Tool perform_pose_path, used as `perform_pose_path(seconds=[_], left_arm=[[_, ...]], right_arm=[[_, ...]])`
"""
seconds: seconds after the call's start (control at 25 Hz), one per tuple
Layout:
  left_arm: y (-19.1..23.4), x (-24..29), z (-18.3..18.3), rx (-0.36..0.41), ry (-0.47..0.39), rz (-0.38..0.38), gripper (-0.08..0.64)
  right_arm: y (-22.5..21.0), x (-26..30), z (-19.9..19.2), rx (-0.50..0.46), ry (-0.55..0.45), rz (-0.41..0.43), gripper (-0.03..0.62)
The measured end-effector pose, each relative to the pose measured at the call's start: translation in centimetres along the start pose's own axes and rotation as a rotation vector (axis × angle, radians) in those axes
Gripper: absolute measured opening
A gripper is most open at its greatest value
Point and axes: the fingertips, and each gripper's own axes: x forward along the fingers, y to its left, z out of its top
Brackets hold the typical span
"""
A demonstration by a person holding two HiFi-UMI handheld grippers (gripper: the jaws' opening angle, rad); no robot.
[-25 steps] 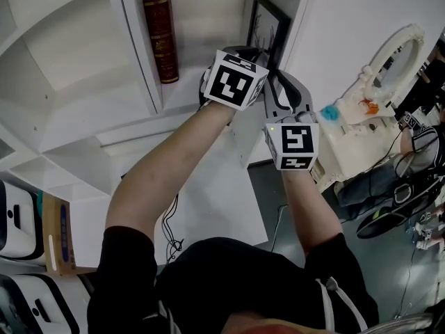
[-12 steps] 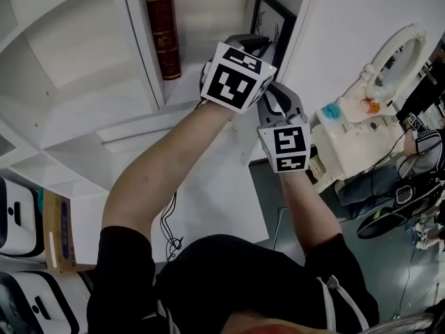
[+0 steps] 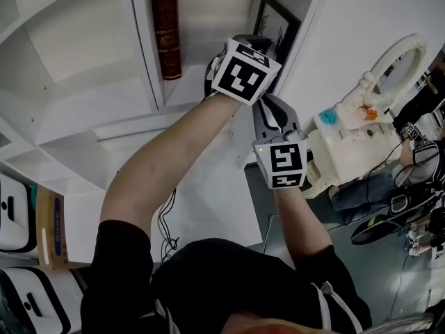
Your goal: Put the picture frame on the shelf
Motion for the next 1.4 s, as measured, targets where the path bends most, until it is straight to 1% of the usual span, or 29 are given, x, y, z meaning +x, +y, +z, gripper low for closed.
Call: perform_pose_path(seconds=[0.2, 0.36, 0.56, 0.76, 0.8, 0.92, 1.0, 1.08, 1.16, 1.24, 1.4], left_arm=[[1.4, 1.0, -0.4, -0.035, 0.003, 0.032, 0.008], [1.9, 1.4, -0.2, -0.026, 0.004, 0.043, 0.006], [2.2, 1.6, 0.1, -0.015, 0.014, 0.07, 0.006], [2.4, 1.3, 0.5, -0.063, -0.015, 0.071, 0.006], [2.3, 0.8, 0.5, -0.061, -0.026, 0.078, 0.006], [1.6, -0.8, 0.8, -0.004, -0.062, 0.117, 0.006], [1.1, -1.7, 1.1, 0.019, -0.076, 0.125, 0.006], [0.7, -2.5, 1.4, 0.003, -0.088, 0.112, 0.006], [0.2, -3.2, 1.6, -0.029, -0.088, 0.081, 0.006], [-0.6, -3.7, 1.4, -0.055, -0.074, 0.047, 0.008], [-2.5, -4.0, 0.8, -0.077, -0.052, -0.005, 0.008]], right_arm=[[0.2, -2.2, -0.7, 0.029, -0.02, 0.003, 0.052], [0.2, -4.1, -1.8, 0.075, -0.021, -0.009, 0.052], [1.7, -6.2, -3.9, 0.133, 0.007, 0.026, 0.052], [2.3, -7.2, -4.4, 0.139, 0.013, 0.045, 0.052], [2.4, -7.4, -4.5, 0.138, 0.015, 0.045, 0.052], [2.2, -7.9, -5.0, 0.138, 0.028, 0.043, 0.052], [2.1, -7.8, -5.2, 0.138, 0.037, 0.044, 0.052], [2.3, -7.6, -5.1, 0.137, 0.036, 0.049, 0.052], [2.6, -7.5, -4.8, 0.133, 0.027, 0.057, 0.052], [2.7, -7.5, -4.5, 0.132, 0.018, 0.063, 0.052], [2.9, -7.5, -4.4, 0.142, 0.014, 0.071, 0.052]])
